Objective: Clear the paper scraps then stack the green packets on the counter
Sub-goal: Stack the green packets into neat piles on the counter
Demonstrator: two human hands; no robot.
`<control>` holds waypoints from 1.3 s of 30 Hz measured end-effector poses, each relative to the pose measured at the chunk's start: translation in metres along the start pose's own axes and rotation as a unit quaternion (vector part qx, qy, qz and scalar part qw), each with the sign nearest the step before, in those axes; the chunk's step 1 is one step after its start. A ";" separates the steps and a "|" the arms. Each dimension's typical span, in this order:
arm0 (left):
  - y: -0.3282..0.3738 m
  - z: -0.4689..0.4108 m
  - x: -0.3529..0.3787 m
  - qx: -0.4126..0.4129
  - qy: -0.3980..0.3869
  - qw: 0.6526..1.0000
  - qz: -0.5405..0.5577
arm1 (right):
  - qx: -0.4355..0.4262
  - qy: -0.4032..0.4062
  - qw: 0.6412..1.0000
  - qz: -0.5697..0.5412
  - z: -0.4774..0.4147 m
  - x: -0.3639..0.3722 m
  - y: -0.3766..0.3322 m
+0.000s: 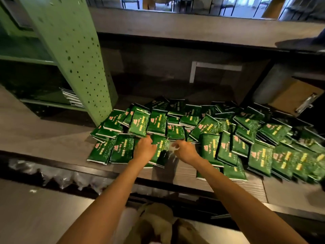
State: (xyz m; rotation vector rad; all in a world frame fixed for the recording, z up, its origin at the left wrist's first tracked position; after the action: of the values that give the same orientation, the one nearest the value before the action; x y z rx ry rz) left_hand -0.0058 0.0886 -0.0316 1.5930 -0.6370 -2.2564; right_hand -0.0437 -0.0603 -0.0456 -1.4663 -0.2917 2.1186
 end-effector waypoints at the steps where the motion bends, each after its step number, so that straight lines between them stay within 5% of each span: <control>1: 0.000 -0.004 0.004 -0.007 -0.009 1.000 -0.001 | -0.009 -0.007 1.000 0.003 -0.002 0.000 0.000; 9: -0.013 -0.040 0.028 -0.037 0.019 0.999 -0.001 | -0.062 0.029 0.998 -0.010 -0.025 0.008 0.009; 16: -0.013 -0.052 0.037 -0.001 0.024 0.992 0.121 | -0.093 0.074 0.992 -0.038 -0.041 0.011 0.011; 29: -0.022 -0.018 0.030 0.123 0.109 0.922 0.351 | -0.088 0.207 0.938 -0.263 -0.032 0.017 0.024; 35: -0.018 -0.011 0.028 0.158 0.204 0.883 0.392 | -0.062 0.083 0.936 -0.338 -0.026 0.036 0.015; 39: -0.020 -0.019 0.026 0.137 0.247 0.904 0.321 | -0.068 0.120 0.937 -0.322 -0.027 0.027 0.014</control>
State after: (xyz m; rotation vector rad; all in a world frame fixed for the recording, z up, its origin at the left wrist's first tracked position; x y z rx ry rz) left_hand 0.0035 0.0896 -0.0686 1.6584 -1.1525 -1.2687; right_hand -0.0308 -0.0607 -0.0842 -1.4327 -0.7260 1.4052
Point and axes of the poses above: each hand's wrist, its own z-axis away from the middle knuckle, its own x-axis out of the palm, y = z × x, the point moved 5 cm from there along -z, towards the middle knuckle, and after that the axes turned 3 degrees about x, right-handed, at the moved point
